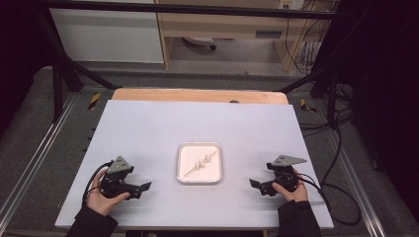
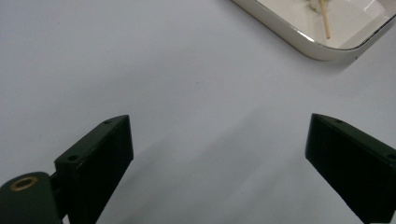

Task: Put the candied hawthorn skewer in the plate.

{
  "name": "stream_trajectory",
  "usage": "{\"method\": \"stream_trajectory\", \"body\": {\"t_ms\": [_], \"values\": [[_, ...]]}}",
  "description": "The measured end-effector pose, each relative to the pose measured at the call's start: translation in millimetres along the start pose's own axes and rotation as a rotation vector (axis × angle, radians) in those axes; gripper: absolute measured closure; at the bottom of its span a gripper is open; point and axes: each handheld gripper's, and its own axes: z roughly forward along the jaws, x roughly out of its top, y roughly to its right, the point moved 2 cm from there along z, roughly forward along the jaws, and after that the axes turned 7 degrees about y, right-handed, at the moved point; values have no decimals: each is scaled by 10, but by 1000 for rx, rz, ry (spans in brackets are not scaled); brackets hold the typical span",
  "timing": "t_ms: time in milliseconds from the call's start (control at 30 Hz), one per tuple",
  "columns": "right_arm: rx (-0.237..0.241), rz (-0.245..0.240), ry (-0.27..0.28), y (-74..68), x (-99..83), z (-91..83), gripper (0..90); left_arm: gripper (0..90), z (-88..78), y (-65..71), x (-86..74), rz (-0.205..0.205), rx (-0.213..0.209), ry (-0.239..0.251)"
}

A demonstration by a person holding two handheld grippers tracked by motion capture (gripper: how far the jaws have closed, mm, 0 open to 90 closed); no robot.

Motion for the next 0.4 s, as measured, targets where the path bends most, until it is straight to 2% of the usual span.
{"method": "stream_trajectory", "body": {"t_ms": [233,400], "values": [[4,-3,-11,-14,-15,7,7,77,-46,-72,-71,-11,19,26],[9,0,-11,-21,-18,8,7,80,-7,-56,-91,4,18,5]]}}
